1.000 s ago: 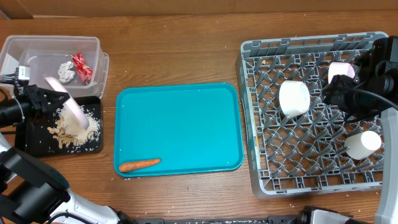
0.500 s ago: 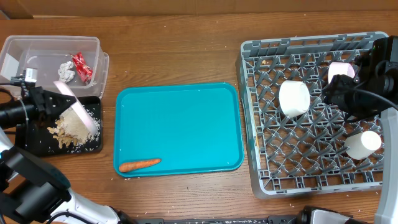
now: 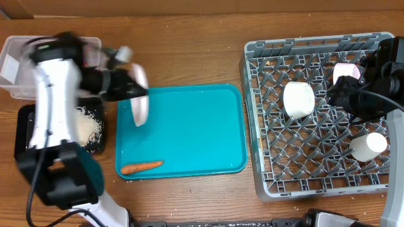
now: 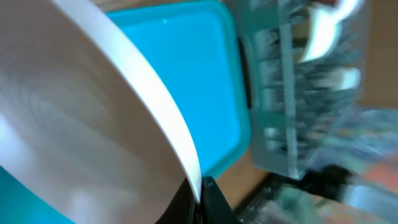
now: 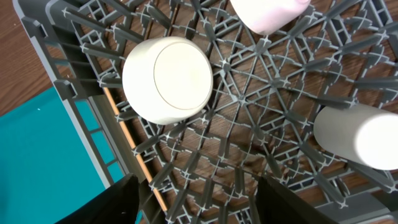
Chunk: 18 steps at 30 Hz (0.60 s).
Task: Sort waste into correct bins and load items into the dishwasher
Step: 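Set the empty plate down on the teal tray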
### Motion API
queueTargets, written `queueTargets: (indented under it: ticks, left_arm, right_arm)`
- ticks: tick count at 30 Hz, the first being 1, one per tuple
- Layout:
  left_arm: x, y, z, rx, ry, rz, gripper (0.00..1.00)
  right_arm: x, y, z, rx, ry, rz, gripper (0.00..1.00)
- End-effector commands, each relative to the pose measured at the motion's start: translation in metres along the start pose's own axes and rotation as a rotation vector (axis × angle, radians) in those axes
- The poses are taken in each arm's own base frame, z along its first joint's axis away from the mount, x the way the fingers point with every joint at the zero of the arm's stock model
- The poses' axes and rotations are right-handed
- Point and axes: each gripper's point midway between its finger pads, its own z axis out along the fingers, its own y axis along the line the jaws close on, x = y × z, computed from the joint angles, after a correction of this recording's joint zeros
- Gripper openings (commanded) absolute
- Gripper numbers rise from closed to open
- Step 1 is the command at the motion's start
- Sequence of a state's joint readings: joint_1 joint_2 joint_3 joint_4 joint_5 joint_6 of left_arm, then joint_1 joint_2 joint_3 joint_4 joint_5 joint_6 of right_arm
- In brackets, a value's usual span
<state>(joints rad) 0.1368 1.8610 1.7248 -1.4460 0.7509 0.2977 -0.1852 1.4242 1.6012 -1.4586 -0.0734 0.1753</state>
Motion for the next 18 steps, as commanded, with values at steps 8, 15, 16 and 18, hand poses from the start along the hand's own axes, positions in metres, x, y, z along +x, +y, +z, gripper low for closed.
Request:
queueTargets:
  ticks: [8, 15, 16, 18]
  left_arm:
    - [0.011, -0.034, 0.116, -0.506, 0.136, -0.097, 0.04]
    - [0.047, -0.042, 0.183, -0.592, 0.282, -0.104, 0.04]
    - [0.051, -0.042, 0.188, -0.596, 0.295, -0.103, 0.04]
    - [0.054, -0.043, 0.194, -0.596, 0.311, -0.099, 0.04]
  right_arm:
    - [-0.003, 0.0, -0.007, -0.001, -0.025, -0.004, 0.63]
    - [-0.002, -0.001, -0.007, 0.001, -0.019, -0.003, 0.63]
    - [-0.002, -0.001, -0.007, 0.001, -0.018, -0.003, 0.63]
    - [-0.002, -0.001, -0.007, 0.001, -0.018, -0.003, 0.63]
